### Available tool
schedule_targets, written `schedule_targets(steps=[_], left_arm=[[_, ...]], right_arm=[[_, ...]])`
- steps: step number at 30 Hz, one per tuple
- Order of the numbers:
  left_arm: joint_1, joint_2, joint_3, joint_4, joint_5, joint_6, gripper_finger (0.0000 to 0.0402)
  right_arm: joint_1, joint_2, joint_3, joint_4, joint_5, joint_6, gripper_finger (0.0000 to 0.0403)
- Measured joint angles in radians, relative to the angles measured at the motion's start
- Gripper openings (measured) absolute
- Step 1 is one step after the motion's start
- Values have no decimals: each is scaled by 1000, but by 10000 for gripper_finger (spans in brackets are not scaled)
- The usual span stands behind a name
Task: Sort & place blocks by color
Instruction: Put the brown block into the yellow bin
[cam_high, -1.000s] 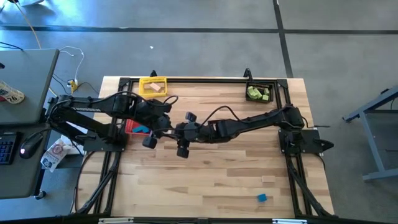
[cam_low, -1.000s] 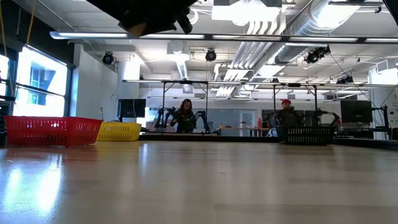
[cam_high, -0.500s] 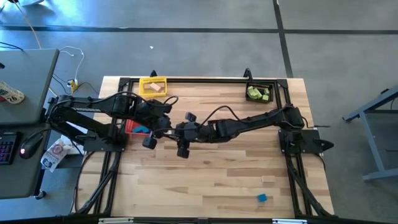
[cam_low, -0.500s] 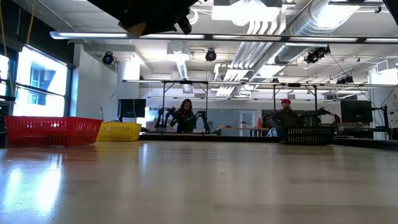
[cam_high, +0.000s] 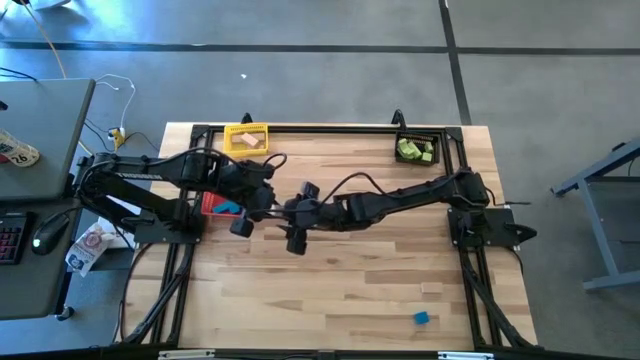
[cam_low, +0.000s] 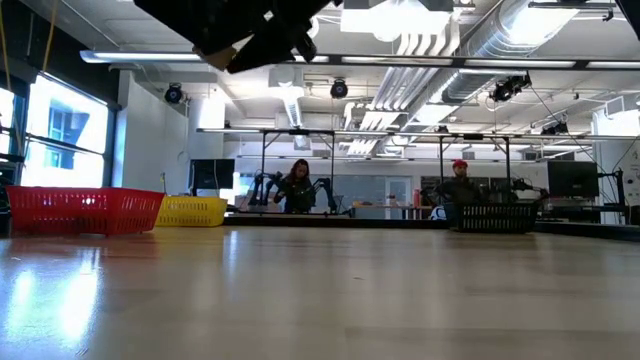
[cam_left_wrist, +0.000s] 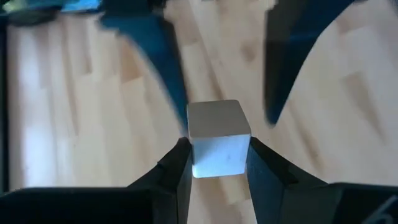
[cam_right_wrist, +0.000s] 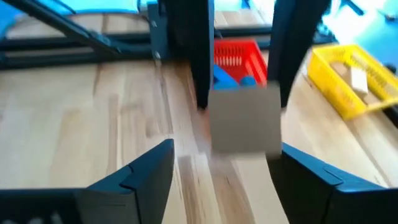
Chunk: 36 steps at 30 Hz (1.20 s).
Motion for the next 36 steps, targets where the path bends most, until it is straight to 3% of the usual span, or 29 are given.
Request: schedule_targets(steps=[6, 11, 26, 36], left_arm=[[29, 0, 0, -55, -181, 27, 95], [118, 0, 0, -89, -279, 59, 95], [508, 5, 0, -51, -306, 74, 95], [728, 150, 1, 60, -308, -13, 95]], right_arm=[[-1, 0, 0, -129, 7, 111, 238], [1, 0, 0, -267, -5, 201, 238], [49, 0, 0, -613, 7, 424, 238], [107, 0, 0, -779, 8, 551, 238]])
